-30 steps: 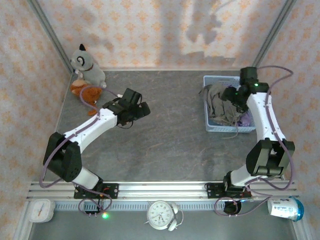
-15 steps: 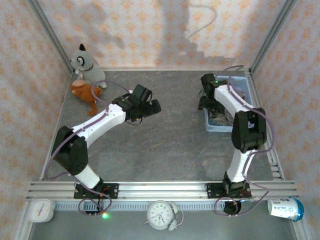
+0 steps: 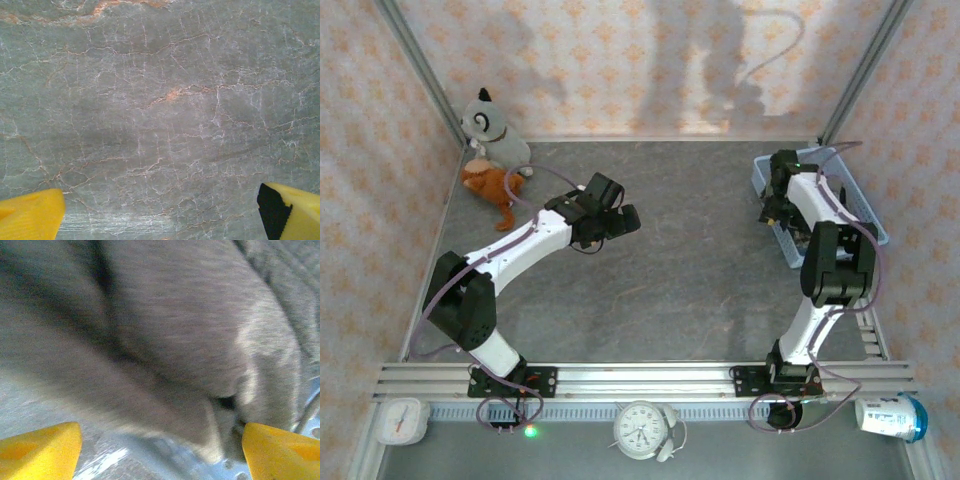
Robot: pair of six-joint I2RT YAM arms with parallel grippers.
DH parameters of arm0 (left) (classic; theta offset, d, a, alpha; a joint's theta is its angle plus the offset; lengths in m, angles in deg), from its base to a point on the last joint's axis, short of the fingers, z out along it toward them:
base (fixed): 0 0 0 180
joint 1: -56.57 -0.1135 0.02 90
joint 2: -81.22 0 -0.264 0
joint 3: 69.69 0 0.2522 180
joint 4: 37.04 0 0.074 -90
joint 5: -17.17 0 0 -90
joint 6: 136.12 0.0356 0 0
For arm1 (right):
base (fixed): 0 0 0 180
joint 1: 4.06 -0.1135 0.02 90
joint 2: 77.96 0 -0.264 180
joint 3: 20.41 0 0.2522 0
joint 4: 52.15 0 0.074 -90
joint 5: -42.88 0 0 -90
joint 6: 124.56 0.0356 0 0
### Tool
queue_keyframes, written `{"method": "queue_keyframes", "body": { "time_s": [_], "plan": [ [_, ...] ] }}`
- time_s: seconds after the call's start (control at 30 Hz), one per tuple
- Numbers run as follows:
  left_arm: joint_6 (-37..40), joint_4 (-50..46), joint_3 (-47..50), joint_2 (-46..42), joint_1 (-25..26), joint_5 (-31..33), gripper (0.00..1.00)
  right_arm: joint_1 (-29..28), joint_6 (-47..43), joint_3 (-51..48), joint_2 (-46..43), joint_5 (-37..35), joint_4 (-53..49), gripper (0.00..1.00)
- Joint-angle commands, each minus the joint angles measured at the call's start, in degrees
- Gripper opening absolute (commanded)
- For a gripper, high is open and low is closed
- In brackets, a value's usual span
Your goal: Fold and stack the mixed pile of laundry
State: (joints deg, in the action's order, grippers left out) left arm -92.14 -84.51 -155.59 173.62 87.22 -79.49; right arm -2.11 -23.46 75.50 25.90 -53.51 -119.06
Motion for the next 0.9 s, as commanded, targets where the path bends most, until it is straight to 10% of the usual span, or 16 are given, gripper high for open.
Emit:
{"method": "queue_keyframes", "body": {
  "time_s": [0.0,0.47,0.77,0.87],
  "plan": [
    [0.58,-2.26,-2.77,0.00,0.27,0.77,1.00,-0.39,-2.54,1.09,-4.94,6.34,1.68,0.87],
    [-1.09,-4.56,-4.95,0.35,1.11,3.02,1.00,5.74,1.64,11.62,7.14,9.49,2.43,0.81],
    [-2.31,-6.00,-4.34,-1.75,1.20,7.31,1.00,7.53,1.94,13.89,4.90,8.14,1.75,0.00],
    [-1.99,-5.97,-5.82,-1.01,1.19,7.55,1.00,7.53,1.54,14.43,1.73,8.48,1.42,0.00]
  ]
}}
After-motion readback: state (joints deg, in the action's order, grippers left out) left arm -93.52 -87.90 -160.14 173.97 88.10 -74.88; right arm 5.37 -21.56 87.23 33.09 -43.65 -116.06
